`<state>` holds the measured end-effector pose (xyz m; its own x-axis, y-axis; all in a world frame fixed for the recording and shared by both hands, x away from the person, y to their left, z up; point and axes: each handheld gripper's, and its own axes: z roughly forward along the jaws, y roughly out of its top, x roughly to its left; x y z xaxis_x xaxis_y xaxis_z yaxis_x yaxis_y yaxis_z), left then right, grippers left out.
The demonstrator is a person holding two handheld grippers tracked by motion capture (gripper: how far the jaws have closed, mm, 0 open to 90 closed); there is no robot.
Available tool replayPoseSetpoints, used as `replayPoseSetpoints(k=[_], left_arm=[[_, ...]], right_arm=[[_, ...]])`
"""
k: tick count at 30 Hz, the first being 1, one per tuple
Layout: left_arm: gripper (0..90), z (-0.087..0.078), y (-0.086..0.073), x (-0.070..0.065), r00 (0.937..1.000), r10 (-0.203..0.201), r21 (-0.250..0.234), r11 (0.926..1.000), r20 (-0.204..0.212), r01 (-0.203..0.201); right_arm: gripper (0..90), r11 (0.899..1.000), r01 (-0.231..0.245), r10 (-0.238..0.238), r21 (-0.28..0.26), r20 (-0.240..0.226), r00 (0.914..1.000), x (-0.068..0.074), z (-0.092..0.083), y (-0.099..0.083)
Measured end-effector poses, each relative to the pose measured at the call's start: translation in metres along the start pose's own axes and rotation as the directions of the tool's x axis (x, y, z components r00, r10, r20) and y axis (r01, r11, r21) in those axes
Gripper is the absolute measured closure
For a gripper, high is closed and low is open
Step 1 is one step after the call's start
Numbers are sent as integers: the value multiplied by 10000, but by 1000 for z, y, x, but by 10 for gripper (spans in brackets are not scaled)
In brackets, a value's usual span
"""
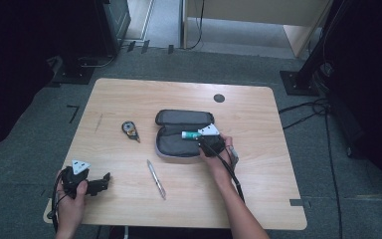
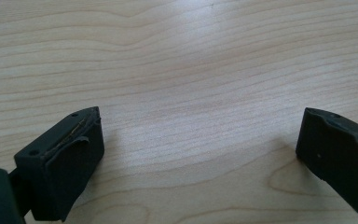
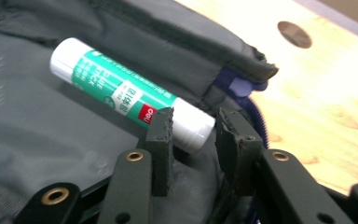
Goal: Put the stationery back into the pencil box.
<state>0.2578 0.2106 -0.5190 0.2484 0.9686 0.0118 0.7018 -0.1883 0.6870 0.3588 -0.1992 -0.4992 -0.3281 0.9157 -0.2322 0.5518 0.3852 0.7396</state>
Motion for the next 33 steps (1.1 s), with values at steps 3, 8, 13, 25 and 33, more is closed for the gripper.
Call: replayPoseSetpoints(k=[3,8,13,25,33], left_arm=[[10,0,0,0,10000,-1,-2,10000,0,1],[10,0,0,0,10000,-2,-2,10000,1,2],[11,0,0,0,10000,-2,-3,10000,-1,2],[10,0,0,0,10000,-8,-4,10000,0,8],[10,0,0,0,10000,-10,-3,10000,1,10]], right_arm=[[679,9999,-55,57,-96,186,9998,-2,3,2],[613,9991,-273,281,-335,255,9993,-3,-1,4],[518,9934,-912,898,-688,-232,9957,-9,-11,4],[174,9834,-1581,1443,-893,-1442,9790,-26,-38,-5],[24,9801,-1788,1669,-862,-1297,9774,-40,-53,-19]])
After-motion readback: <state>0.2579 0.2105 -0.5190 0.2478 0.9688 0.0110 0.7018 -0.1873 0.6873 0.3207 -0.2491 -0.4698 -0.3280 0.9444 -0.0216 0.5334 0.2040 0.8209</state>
